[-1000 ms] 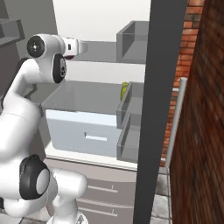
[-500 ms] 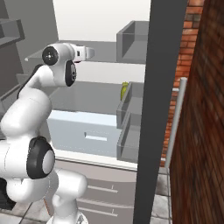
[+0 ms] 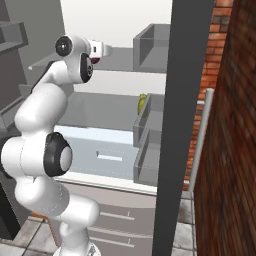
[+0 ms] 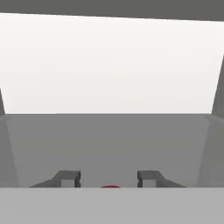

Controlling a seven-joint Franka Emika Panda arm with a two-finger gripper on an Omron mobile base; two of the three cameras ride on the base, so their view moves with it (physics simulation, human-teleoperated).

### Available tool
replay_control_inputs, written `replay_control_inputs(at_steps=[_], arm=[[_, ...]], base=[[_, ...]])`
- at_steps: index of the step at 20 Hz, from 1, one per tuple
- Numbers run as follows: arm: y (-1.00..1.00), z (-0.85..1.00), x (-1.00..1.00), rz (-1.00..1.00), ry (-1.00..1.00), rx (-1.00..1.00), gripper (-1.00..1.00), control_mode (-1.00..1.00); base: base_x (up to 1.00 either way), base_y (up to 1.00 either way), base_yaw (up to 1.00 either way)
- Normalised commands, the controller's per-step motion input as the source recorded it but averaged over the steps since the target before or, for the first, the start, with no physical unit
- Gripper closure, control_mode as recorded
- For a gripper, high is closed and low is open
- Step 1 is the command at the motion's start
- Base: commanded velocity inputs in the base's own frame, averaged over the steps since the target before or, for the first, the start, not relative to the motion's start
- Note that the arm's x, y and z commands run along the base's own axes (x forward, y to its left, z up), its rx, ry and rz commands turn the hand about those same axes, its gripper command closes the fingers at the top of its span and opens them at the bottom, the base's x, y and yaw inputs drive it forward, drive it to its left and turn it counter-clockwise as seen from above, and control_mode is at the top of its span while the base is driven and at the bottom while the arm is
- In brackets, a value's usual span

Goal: Move the radish and lemonade from the second highest shelf to the top shelf to make space. Then, place the pitcher from the counter on the cleared second highest shelf.

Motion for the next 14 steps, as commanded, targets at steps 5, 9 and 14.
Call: replay_control_inputs(at_steps=[5,9,14], arm=[[0.00,-0.05,0.65,-0.01,0.04,0.00,-1.00,-1.00],[0.00,-0.28,0.63,0.00,0.00,0.00,-1.00,-1.00],[0.00,-0.31,0.46,0.00,-0.02,0.00,-1.00,-1.00]], base=[[0.00,0.00,0.00],[0.00,0.00,0.00],[0.00,0.00,0.00]])
